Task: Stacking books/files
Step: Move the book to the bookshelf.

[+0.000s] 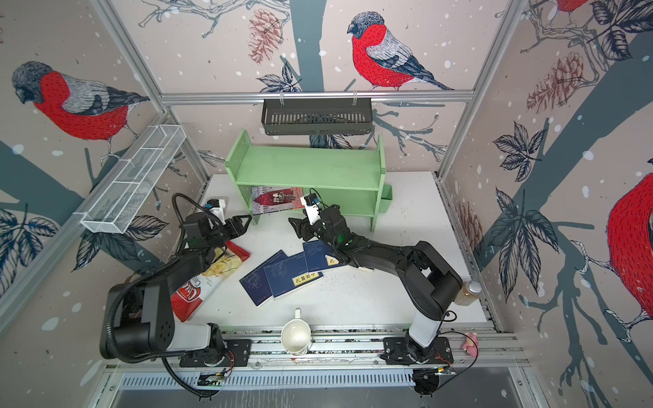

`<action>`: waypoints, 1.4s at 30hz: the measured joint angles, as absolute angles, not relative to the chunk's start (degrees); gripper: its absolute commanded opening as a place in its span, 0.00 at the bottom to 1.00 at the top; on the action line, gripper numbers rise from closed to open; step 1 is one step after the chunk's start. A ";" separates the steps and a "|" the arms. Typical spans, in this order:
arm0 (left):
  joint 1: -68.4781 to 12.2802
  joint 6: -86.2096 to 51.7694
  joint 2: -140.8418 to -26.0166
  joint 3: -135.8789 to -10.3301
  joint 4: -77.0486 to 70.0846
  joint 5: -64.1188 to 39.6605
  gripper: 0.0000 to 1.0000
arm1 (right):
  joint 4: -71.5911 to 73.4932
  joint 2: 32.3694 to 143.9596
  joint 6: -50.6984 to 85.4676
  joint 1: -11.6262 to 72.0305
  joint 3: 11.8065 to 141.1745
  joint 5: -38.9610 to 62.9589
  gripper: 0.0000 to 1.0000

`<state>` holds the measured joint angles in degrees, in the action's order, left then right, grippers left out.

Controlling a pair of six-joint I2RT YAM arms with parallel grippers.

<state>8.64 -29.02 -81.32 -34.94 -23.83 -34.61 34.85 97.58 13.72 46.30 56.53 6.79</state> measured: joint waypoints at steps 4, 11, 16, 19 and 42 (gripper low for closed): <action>9.98 -41.91 -86.98 -33.61 -27.66 -41.65 0.52 | 33.82 94.56 14.96 47.92 54.68 5.08 0.64; 10.22 -61.08 -92.42 -31.44 -44.10 -49.74 0.49 | 32.84 90.65 16.40 49.71 52.10 1.93 0.64; 10.28 -65.58 -90.32 -30.76 -48.27 -50.76 0.54 | 32.29 89.71 16.67 49.93 51.42 0.91 0.63; 10.28 -66.70 -91.07 -31.27 -49.98 -50.81 0.53 | 32.08 89.54 16.69 49.93 51.42 0.49 0.63; 9.02 -72.58 -100.20 -35.57 -57.74 -50.22 0.36 | 31.75 88.05 17.80 50.92 50.98 -1.43 0.62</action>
<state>9.02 -72.58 -100.20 -35.57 -57.74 -50.22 31.75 88.05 17.80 50.92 50.98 -1.43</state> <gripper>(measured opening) 0.384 0.617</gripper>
